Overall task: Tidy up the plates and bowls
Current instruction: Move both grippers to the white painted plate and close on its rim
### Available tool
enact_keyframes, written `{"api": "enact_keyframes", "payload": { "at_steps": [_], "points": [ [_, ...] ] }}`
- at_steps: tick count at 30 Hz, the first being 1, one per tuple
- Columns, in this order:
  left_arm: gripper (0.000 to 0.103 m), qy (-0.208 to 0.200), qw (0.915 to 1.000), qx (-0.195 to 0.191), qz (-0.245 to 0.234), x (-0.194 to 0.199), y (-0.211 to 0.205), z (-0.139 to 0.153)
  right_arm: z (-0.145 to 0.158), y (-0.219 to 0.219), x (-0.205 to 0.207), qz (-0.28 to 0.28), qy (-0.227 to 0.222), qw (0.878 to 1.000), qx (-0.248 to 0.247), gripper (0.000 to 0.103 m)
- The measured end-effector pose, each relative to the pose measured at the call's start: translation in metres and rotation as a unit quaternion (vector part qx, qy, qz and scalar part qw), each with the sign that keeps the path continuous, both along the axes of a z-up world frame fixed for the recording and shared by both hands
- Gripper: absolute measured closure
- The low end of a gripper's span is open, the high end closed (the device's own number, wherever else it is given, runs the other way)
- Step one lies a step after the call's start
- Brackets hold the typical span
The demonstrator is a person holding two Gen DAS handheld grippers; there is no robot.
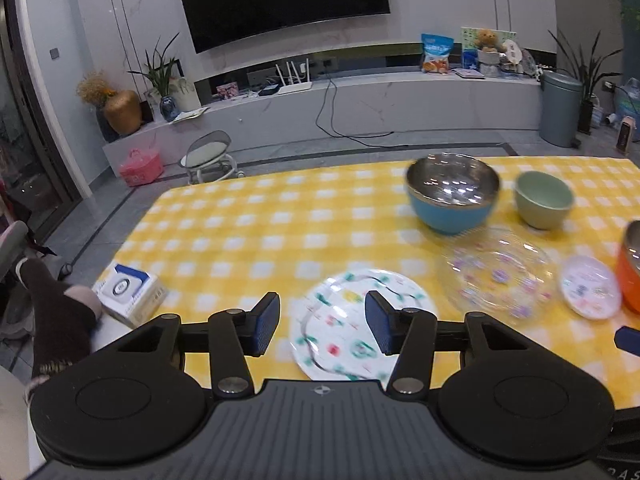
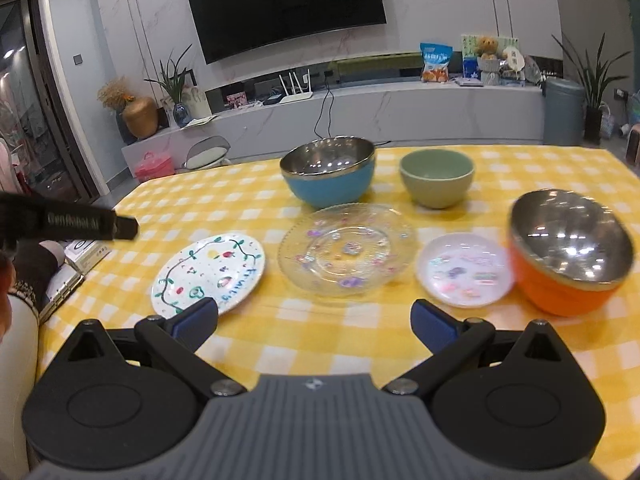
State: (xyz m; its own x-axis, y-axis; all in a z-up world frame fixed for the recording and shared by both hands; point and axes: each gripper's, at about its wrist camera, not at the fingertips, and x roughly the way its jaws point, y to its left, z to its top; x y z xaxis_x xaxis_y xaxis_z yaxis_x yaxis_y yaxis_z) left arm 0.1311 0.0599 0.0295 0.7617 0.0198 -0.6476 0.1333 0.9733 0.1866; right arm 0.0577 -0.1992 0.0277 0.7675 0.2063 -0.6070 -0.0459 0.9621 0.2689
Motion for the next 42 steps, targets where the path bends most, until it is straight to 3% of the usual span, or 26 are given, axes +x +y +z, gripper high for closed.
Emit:
{"api": "enact_keyframes", "payload": {
  "at_steps": [8, 12, 14, 16, 22, 26, 33, 37, 42],
  "points": [
    [0.044, 0.050, 0.9971, -0.046, 0.035, 0.049, 0.032, -0.027, -0.018, 0.023, 0.037, 0.018, -0.003, 0.999, 0.043, 0.003],
    [0.044, 0.069, 0.9935, -0.081, 0.041, 0.059, 0.044, -0.039, -0.030, 0.032, 0.052, 0.028, 0.006, 0.998, 0.057, 0.021],
    [0.044, 0.065, 0.9933, -0.084, 0.045, 0.061, 0.046, -0.043, -0.036, 0.035, 0.056, 0.031, 0.013, 0.997, 0.067, 0.022],
    [0.044, 0.063, 0.9936, -0.083, 0.042, 0.063, 0.046, -0.048, -0.041, 0.036, 0.061, 0.033, 0.016, 0.997, 0.068, 0.033],
    [0.044, 0.070, 0.9918, -0.101, 0.037, 0.069, 0.045, -0.061, -0.058, 0.031, 0.072, 0.028, 0.038, 0.995, 0.091, 0.055],
    [0.044, 0.064, 0.9921, -0.102, 0.036, 0.073, 0.046, -0.068, -0.069, 0.027, 0.079, 0.025, 0.053, 0.991, 0.117, 0.061],
    [0.044, 0.068, 0.9874, -0.121, 0.075, 0.077, 0.065, -0.081, -0.074, 0.034, 0.090, 0.031, 0.055, 0.987, 0.149, 0.071],
    [0.044, 0.080, 0.9813, -0.155, 0.081, 0.075, 0.072, -0.091, -0.075, 0.035, 0.095, 0.024, 0.060, 0.985, 0.163, 0.074],
    [0.059, 0.085, 0.9800, -0.160, 0.082, 0.073, 0.068, -0.097, -0.079, 0.032, 0.097, 0.012, 0.071, 0.978, 0.196, 0.080]
  ]
}}
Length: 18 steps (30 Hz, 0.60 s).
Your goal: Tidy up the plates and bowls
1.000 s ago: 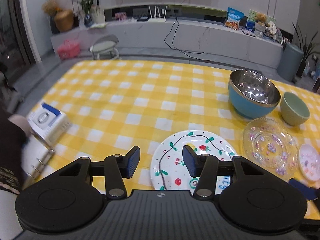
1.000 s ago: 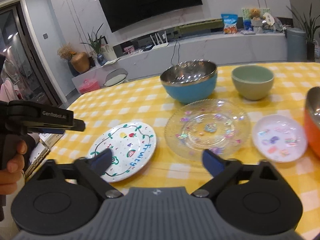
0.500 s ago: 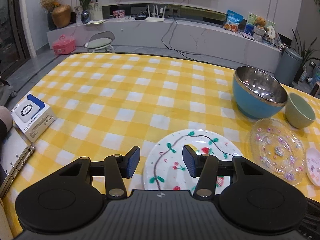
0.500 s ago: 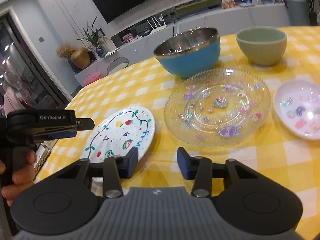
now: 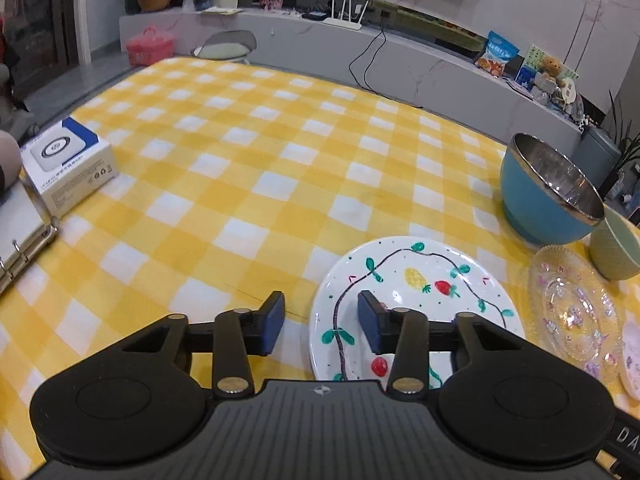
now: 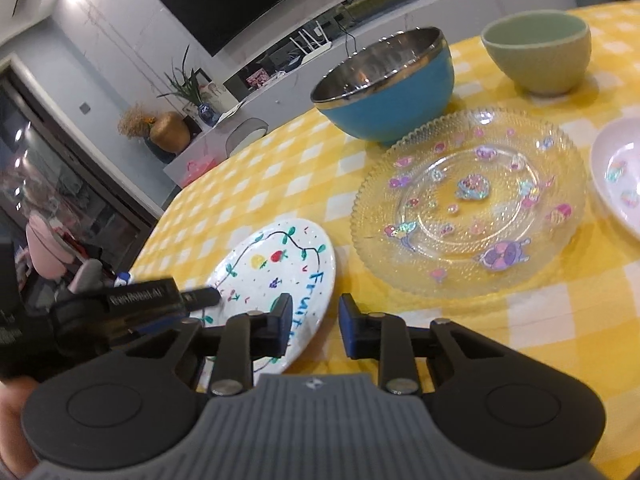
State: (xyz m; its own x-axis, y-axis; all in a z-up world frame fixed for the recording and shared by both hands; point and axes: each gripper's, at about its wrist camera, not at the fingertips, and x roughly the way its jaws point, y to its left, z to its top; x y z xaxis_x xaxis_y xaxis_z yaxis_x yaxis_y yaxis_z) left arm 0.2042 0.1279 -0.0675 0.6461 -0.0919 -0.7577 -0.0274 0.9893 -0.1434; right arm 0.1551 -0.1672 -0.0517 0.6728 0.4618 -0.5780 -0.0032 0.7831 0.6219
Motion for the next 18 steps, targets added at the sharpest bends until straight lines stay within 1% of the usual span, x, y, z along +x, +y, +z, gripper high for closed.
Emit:
{"api": "enact_keyframes", "payload": {
  "at_steps": [2, 3, 4, 6, 8, 10, 14, 18],
  "points": [
    [0.066, -0.002, 1.0000, -0.006, -0.002, -0.002, -0.001, 0.000, -0.002, -0.002, 0.000, -0.004, 0.003, 1.000, 0.009, 0.083],
    [0.072, -0.003, 1.0000, -0.008, -0.005, -0.003, -0.001, 0.000, -0.003, -0.003, 0.001, -0.008, 0.008, 1.000, 0.016, 0.085],
    [0.075, -0.004, 0.9999, -0.010, -0.009, -0.004, -0.002, 0.000, -0.005, -0.005, 0.002, -0.013, 0.014, 0.999, 0.028, 0.086],
    [0.075, -0.005, 0.9999, 0.000, -0.010, -0.004, -0.006, 0.001, -0.009, -0.009, 0.006, -0.020, 0.025, 0.998, 0.051, 0.089],
    [0.076, -0.005, 0.9999, 0.005, -0.009, -0.005, -0.007, 0.002, -0.010, -0.011, 0.007, -0.026, 0.030, 0.997, 0.063, 0.089],
    [0.080, -0.003, 1.0000, 0.005, -0.004, -0.005, -0.006, 0.003, -0.010, -0.010, 0.008, -0.029, 0.036, 0.997, 0.058, 0.097],
    [0.085, 0.007, 0.9999, -0.014, 0.007, -0.005, -0.001, 0.006, -0.008, -0.014, 0.008, -0.030, 0.049, 0.996, 0.062, 0.098],
    [0.089, 0.013, 0.9999, -0.002, 0.005, -0.011, -0.004, 0.011, 0.000, -0.015, 0.002, -0.029, 0.045, 0.997, 0.064, 0.098]
  ]
}}
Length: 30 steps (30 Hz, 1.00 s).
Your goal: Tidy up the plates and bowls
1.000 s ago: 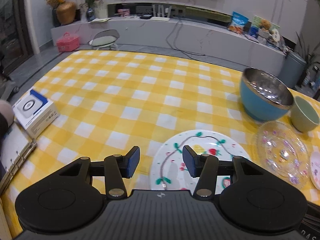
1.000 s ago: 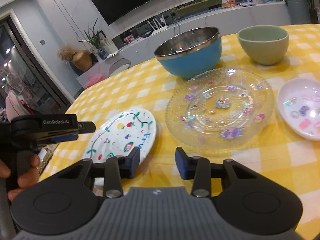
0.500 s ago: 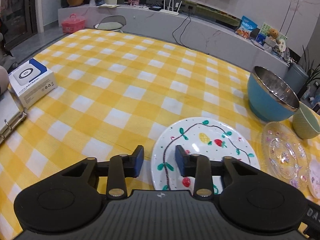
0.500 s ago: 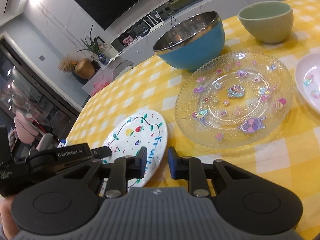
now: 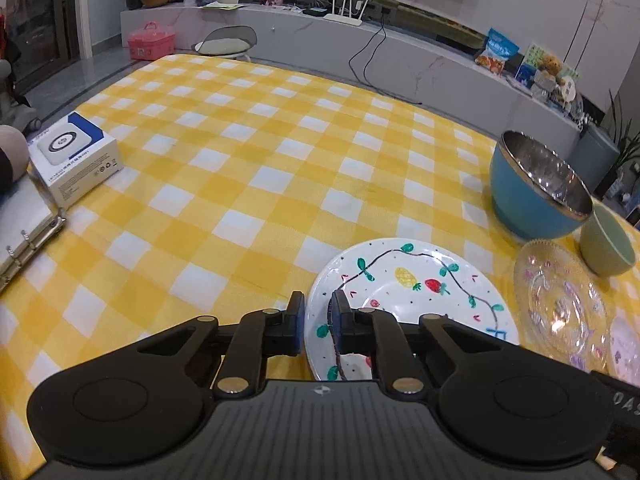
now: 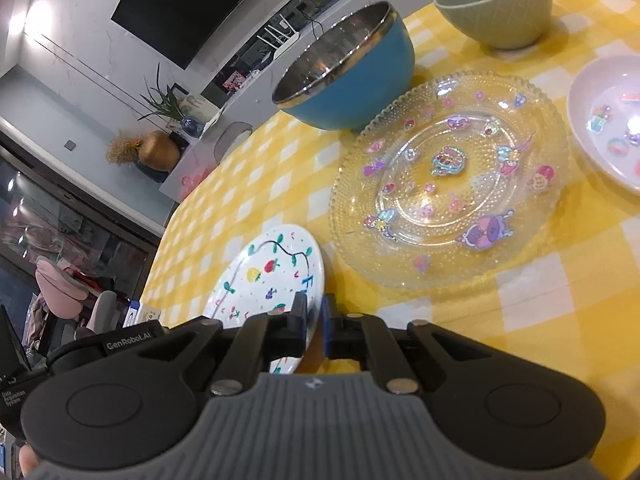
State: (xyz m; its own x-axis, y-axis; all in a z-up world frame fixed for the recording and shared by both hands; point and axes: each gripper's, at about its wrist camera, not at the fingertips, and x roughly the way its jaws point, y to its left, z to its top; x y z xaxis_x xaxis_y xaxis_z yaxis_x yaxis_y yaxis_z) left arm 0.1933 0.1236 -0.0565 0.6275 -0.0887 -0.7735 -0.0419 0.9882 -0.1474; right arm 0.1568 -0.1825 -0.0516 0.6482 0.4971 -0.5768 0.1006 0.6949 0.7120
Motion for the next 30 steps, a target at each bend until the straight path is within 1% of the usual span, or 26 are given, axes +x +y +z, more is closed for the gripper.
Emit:
{"api": "enact_keyframes", "payload": {
  "at_steps": [1, 3, 5, 6, 7, 8, 9, 10, 12, 15, 17, 18, 19, 20, 21, 22, 23, 24, 26, 27, 28, 29, 30],
  "points": [
    [0.091, 0.001, 1.0000, -0.001, 0.000, -0.003, 0.000, 0.002, 0.003, -0.001, -0.002, 0.002, -0.002, 1.000, -0.001, 0.098],
    [0.093, 0.010, 0.9998, -0.014, 0.002, -0.009, 0.000, 0.004, 0.007, -0.005, -0.005, 0.002, 0.001, 1.000, -0.007, 0.098],
    [0.095, 0.020, 0.9995, -0.025, 0.005, -0.016, 0.000, 0.005, 0.008, -0.011, -0.011, -0.001, 0.007, 1.000, 0.000, 0.098],
    [0.098, 0.023, 0.9994, -0.025, 0.005, -0.019, -0.002, 0.005, 0.008, -0.015, -0.014, -0.002, 0.008, 1.000, 0.006, 0.098],
    [0.103, 0.026, 0.9994, -0.021, 0.003, -0.023, -0.004, 0.005, 0.009, -0.018, -0.019, -0.003, 0.011, 1.000, 0.009, 0.099],
    [0.103, 0.029, 0.9993, -0.024, -0.003, -0.028, -0.007, 0.005, 0.011, -0.020, -0.022, -0.003, 0.013, 1.000, 0.006, 0.099],
    [0.103, 0.031, 0.9988, -0.037, -0.011, -0.032, -0.009, 0.006, 0.012, -0.023, -0.027, 0.000, 0.014, 1.000, 0.005, 0.101],
    [0.103, 0.033, 0.9984, -0.042, -0.016, -0.037, -0.013, 0.008, 0.013, -0.025, -0.032, 0.006, 0.015, 1.000, 0.013, 0.102],
    [0.103, 0.027, 0.9990, -0.029, -0.018, -0.047, -0.022, 0.013, 0.015, -0.029, -0.042, 0.012, 0.016, 1.000, 0.021, 0.102],
    [0.103, 0.025, 0.9991, -0.025, -0.024, -0.057, -0.026, 0.020, 0.016, -0.033, -0.052, 0.006, 0.030, 0.999, -0.020, 0.101],
    [0.097, 0.021, 0.9994, -0.018, -0.020, -0.062, -0.025, 0.023, 0.012, -0.041, -0.056, 0.003, 0.037, 0.999, -0.017, 0.101],
    [0.089, 0.012, 0.9997, -0.020, -0.011, -0.065, -0.023, 0.025, 0.010, -0.044, -0.057, 0.000, 0.039, 0.999, -0.012, 0.101],
    [0.084, 0.006, 0.9996, -0.029, -0.001, -0.068, -0.020, 0.027, 0.010, -0.046, -0.059, -0.002, 0.036, 0.999, -0.009, 0.102],
    [0.074, 0.003, 0.9990, -0.043, 0.010, -0.071, -0.017, 0.028, 0.010, -0.046, -0.060, -0.003, 0.029, 0.999, -0.013, 0.102],
    [0.071, 0.000, 0.9981, -0.058, 0.019, -0.074, -0.015, 0.028, 0.012, -0.046, -0.061, -0.004, 0.021, 1.000, -0.020, 0.101],
    [0.071, -0.003, 0.9974, -0.067, 0.026, -0.077, -0.014, 0.027, 0.013, -0.046, -0.062, -0.004, 0.011, 1.000, -0.024, 0.096],
    [0.071, -0.008, 0.9969, -0.070, 0.034, -0.079, -0.014, 0.027, 0.014, -0.048, -0.063, -0.004, 0.004, 1.000, -0.024, 0.095],
    [0.071, -0.010, 0.9962, -0.075, 0.045, -0.081, -0.014, 0.025, 0.014, -0.049, -0.063, -0.006, -0.001, 1.000, -0.019, 0.093],
    [0.070, -0.008, 0.9941, -0.094, 0.055, -0.082, -0.014, 0.020, 0.014, -0.053, -0.062, -0.012, -0.007, 1.000, -0.008, 0.085],
    [0.067, -0.005, 0.9929, -0.103, 0.058, -0.081, -0.014, 0.016, 0.013, -0.055, -0.062, -0.016, -0.010, 1.000, -0.006, 0.078],
    [0.065, -0.002, 0.9919, -0.112, 0.060, -0.081, -0.014, 0.013, 0.013, -0.057, -0.061, -0.020, -0.012, 1.000, -0.006, 0.075],
    [0.060, 0.000, 0.9912, -0.118, 0.059, -0.080, -0.015, 0.009, 0.012, -0.058, -0.060, -0.023, -0.012, 1.000, -0.007, 0.075],
    [0.057, 0.002, 0.9908, -0.123, 0.057, -0.080, -0.016, 0.005, 0.010, -0.059, -0.058, -0.025, -0.011, 1.000, -0.008, 0.075]
  ]
}}
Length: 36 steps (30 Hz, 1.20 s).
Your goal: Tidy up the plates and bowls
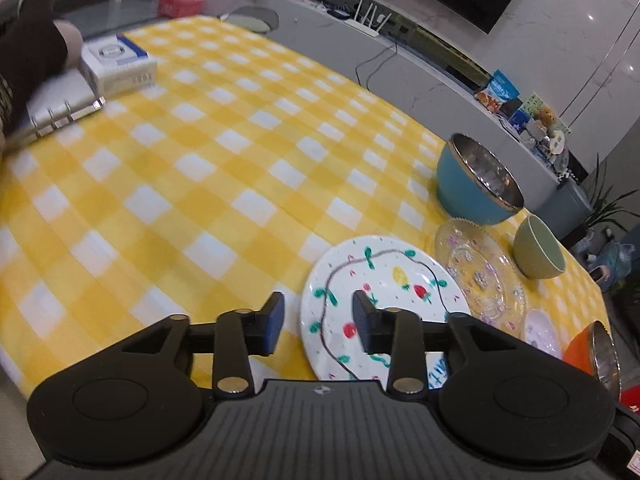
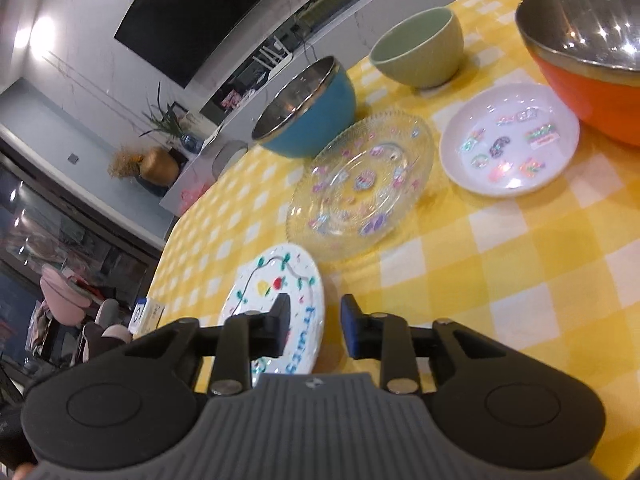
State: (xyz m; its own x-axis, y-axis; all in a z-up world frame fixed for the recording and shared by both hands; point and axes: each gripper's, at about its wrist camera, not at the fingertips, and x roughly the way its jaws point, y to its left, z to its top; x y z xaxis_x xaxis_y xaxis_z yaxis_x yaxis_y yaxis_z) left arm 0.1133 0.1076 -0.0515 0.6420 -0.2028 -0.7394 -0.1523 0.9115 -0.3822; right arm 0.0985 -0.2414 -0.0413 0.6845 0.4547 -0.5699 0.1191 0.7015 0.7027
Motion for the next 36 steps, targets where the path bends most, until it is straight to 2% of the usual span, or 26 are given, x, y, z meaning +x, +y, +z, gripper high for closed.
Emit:
{"api": "enact_keyframes", "payload": {
  "at_steps": [4, 7, 10, 12, 14, 16, 19, 25, 28, 36],
  "points": [
    [0.055, -0.005, 1.0000, 0.004, -0.004, -0.002, -0.005, -0.009, -0.008, -0.002, 0.005, -0.003, 0.001, 1.000, 0.004, 0.075],
    [0.055, 0.003, 1.0000, -0.007, -0.004, 0.000, -0.004, -0.017, -0.012, -0.001, 0.010, 0.000, 0.001, 1.000, 0.010, 0.075],
    [0.055, -0.008, 0.9999, -0.010, -0.003, -0.002, -0.003, -0.019, -0.016, 0.002, 0.014, 0.004, -0.004, 1.000, 0.019, 0.076],
    [0.060, -0.012, 0.9999, -0.011, -0.005, -0.002, -0.004, -0.019, -0.018, 0.003, 0.017, 0.008, -0.007, 1.000, 0.023, 0.079],
    [0.068, -0.014, 0.9999, -0.007, -0.001, -0.002, -0.005, -0.020, -0.022, 0.004, 0.019, 0.012, -0.007, 0.999, 0.029, 0.086],
    [0.082, -0.014, 0.9999, -0.002, 0.004, -0.003, -0.006, -0.021, -0.026, 0.003, 0.020, 0.013, -0.007, 0.999, 0.044, 0.093],
    [0.087, -0.017, 0.9998, 0.002, 0.009, -0.004, -0.005, -0.021, -0.033, 0.001, 0.019, 0.013, -0.006, 0.997, 0.072, 0.098],
    [0.090, -0.008, 0.9993, -0.027, 0.024, -0.008, 0.007, -0.021, -0.029, 0.000, 0.015, 0.021, -0.002, 0.995, 0.101, 0.101],
    [0.091, -0.006, 0.9994, -0.027, 0.022, -0.013, 0.008, -0.019, -0.026, 0.001, 0.011, 0.030, 0.007, 0.996, 0.084, 0.101],
    [0.092, 0.011, 0.9988, -0.042, 0.024, -0.036, 0.010, -0.015, -0.016, -0.005, -0.009, 0.040, 0.028, 0.996, 0.080, 0.101]
  ]
}}
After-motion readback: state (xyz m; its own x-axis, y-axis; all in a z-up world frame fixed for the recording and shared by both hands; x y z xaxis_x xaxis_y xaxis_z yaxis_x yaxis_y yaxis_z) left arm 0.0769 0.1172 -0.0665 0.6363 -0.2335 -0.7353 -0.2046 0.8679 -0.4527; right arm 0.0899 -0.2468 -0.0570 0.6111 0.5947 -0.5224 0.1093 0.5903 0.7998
